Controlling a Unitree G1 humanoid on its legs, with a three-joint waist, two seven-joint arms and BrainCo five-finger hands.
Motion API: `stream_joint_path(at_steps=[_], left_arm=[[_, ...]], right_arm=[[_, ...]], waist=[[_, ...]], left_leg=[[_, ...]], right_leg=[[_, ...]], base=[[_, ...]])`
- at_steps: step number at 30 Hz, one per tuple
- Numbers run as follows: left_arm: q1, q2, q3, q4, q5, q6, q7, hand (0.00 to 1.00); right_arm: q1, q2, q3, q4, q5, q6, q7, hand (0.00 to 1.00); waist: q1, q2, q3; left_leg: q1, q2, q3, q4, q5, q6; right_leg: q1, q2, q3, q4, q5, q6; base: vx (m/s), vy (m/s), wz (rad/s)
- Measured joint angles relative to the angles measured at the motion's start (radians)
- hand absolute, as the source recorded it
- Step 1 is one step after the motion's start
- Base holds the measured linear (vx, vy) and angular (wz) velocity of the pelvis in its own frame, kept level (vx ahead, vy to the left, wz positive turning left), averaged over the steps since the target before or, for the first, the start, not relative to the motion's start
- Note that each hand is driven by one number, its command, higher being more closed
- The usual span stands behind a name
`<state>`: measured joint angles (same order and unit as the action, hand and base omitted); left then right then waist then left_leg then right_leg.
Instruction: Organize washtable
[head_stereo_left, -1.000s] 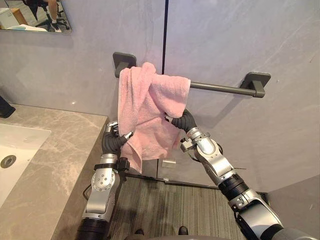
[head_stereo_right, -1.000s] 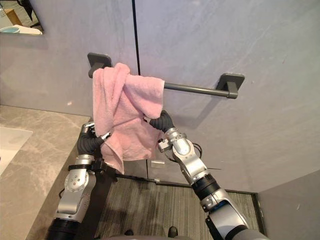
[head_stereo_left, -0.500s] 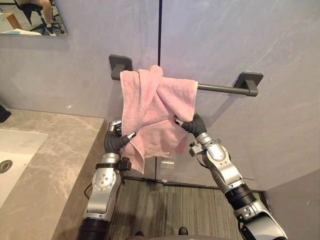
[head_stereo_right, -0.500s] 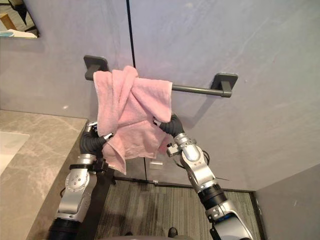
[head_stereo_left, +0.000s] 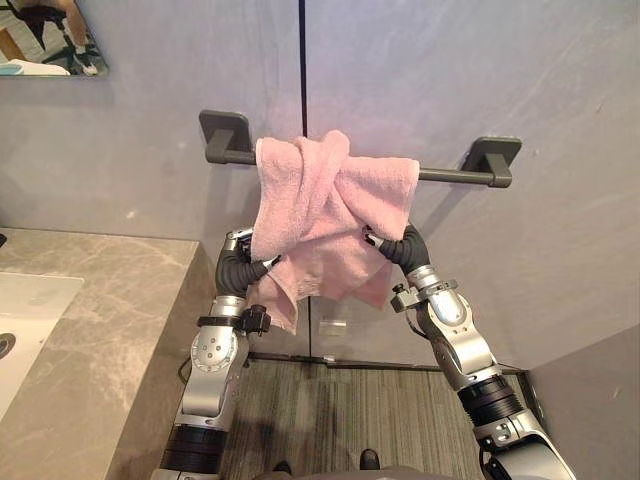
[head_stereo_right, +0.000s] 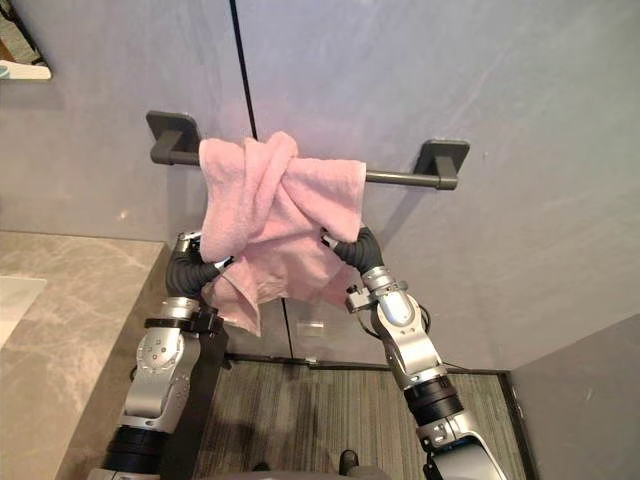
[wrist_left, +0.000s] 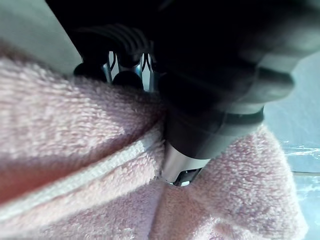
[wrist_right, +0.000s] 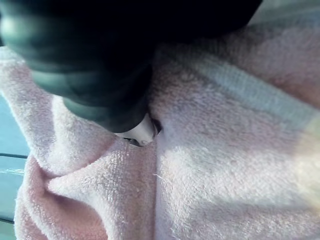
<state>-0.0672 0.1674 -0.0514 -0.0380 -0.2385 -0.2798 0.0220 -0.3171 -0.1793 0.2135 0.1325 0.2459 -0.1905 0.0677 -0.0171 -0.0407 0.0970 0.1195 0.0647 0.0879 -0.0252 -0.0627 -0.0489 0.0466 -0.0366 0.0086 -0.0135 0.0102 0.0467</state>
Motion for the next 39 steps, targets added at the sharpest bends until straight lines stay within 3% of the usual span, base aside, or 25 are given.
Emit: stream_joint_path(at_steps=[17,18,22,23,27,39], left_arm=[[-0.041,-0.009,0.000,0.094,-0.063,0.010,-0.002,1.00],[-0.041,-0.012,0.000,0.106,-0.065,0.010,-0.003,0.00],[-0.039,-0.042,0.040,0.128,-0.096,0.011,0.003,0.00],[-0.028,-0.046,0.120,0.130,-0.119,0.011,0.023,0.00],[0.010,-0.025,0.236,0.130,-0.128,0.007,0.066,0.00],[0.050,-0.016,0.120,0.130,-0.132,0.011,0.046,0.00]], right_arm=[[0.003,-0.019,-0.007,0.012,-0.002,0.000,0.001,1.00],[0.005,-0.019,-0.007,0.018,-0.003,0.000,0.001,1.00],[0.014,-0.019,-0.061,0.045,-0.003,0.001,-0.004,1.00],[0.022,-0.025,-0.157,0.051,-0.001,0.000,-0.027,1.00],[0.051,-0.092,-0.291,0.066,0.016,-0.001,-0.077,1.00],[0.054,-0.084,-0.271,0.078,0.020,-0.008,-0.084,1.00]], waist=[[-0.021,0.005,0.003],[-0.021,0.005,0.003],[-0.017,0.006,0.004],[-0.014,0.006,0.004],[-0.007,0.011,0.006],[0.003,0.013,0.007]], left_leg=[[0.000,0.000,0.001,0.001,-0.001,0.000],[0.000,0.000,0.001,0.001,-0.001,0.000],[0.000,0.000,0.001,0.000,-0.001,0.000],[0.000,0.000,0.001,0.000,-0.002,0.000],[0.000,0.000,0.001,-0.001,-0.003,0.000],[-0.003,0.001,0.001,-0.001,-0.003,0.000]], right_leg=[[-0.001,0.000,0.003,0.000,0.000,0.000],[-0.001,0.000,0.003,0.000,0.000,0.000],[-0.001,0.000,0.003,0.000,-0.001,0.001],[-0.001,0.000,0.003,0.000,-0.001,0.001],[-0.001,0.000,0.002,0.000,-0.003,0.002],[-0.001,0.000,0.001,-0.005,-0.002,0.001]], base=[[0.00,-0.001,0.00],[0.00,0.000,0.00],[0.00,0.000,0.00],[0.00,0.000,0.00],[0.00,0.000,0.00],[0.00,0.000,0.00]])
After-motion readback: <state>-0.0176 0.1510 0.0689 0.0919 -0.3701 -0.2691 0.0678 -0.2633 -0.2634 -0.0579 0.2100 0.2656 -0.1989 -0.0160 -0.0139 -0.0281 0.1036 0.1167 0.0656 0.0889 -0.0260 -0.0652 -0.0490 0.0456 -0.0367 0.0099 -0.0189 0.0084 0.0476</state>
